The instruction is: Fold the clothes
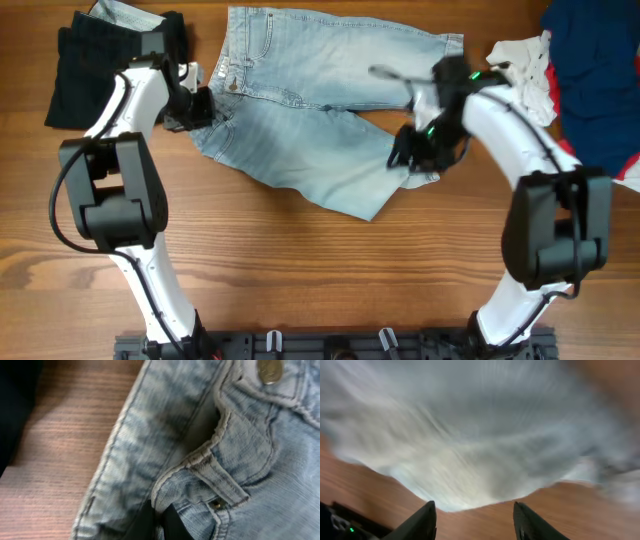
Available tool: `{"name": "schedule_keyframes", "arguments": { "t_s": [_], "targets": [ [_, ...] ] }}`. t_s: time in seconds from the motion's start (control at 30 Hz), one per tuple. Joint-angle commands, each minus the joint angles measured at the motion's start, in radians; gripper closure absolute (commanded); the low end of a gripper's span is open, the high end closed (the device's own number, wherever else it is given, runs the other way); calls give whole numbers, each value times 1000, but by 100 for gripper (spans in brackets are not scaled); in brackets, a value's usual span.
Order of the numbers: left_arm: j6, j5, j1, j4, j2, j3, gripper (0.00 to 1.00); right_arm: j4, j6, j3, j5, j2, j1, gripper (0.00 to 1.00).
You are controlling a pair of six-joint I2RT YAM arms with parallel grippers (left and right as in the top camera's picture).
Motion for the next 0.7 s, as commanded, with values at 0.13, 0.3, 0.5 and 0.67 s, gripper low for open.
{"name": "schedule_keyframes", "arguments": {
  "t_s": [0.13,0.3,0.5,0.67],
  "targets": [
    [-20,17,-6,9,8,-3,96,22,99,-131,28,-51,25,50],
    [-21,18,-6,9,8,-3,96,138,110,-192,27,-77,63,47],
    [-20,18,-6,8,8,-3,96,341,114,-280,-6,-76,111,48],
    [-20,18,-6,8,8,-3,96,304,117,-283,91,-81,114,96]
  ]
}}
